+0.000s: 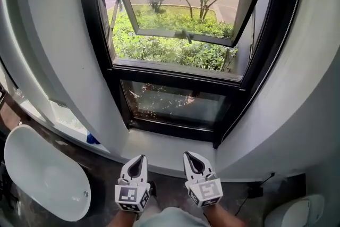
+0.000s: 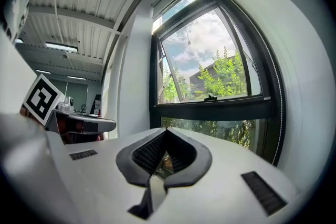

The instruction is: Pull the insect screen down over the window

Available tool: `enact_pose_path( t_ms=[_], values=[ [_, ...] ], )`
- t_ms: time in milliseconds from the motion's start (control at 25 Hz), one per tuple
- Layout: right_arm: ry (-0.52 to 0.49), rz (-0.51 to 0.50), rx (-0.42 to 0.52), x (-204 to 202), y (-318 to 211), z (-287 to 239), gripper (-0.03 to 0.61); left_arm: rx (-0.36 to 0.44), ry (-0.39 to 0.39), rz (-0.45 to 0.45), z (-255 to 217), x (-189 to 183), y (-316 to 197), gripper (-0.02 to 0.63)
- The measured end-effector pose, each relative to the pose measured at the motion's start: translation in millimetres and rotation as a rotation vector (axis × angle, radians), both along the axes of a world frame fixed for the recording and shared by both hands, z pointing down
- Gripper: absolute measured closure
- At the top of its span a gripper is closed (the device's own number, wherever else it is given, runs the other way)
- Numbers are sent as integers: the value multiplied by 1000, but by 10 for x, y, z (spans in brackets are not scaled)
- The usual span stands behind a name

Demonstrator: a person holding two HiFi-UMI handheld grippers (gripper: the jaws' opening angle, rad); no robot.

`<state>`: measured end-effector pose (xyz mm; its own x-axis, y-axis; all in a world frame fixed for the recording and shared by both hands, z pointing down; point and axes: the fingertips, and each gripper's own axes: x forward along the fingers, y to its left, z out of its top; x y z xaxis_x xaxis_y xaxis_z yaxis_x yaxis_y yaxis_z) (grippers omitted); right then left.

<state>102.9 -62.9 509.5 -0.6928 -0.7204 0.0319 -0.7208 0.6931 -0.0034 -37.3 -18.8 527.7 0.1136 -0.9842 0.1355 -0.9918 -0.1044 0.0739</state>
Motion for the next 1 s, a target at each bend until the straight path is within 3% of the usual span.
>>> enact_pose_path(
  t_ms=[280, 440, 600, 840, 1000],
  values=[
    [44, 91, 5, -250, -684, -100, 581, -1, -14, 153, -131, -201, -862, 604],
    [54, 139, 3, -468, -990, -184, 581, -1, -26, 172, -206, -500, -1258, 604],
    [44, 210, 9, -573, -1333, -224, 583, 52, -44, 203, -348, -751, -1620, 604],
    [71, 295, 31, -721, -1720, -266, 583, 79, -18, 272, -410, -1053, -2042, 604],
    [89, 252, 45, -789, -1876, -374, 581, 88, -26, 275, -505, -1145, -2265, 604]
  ],
)
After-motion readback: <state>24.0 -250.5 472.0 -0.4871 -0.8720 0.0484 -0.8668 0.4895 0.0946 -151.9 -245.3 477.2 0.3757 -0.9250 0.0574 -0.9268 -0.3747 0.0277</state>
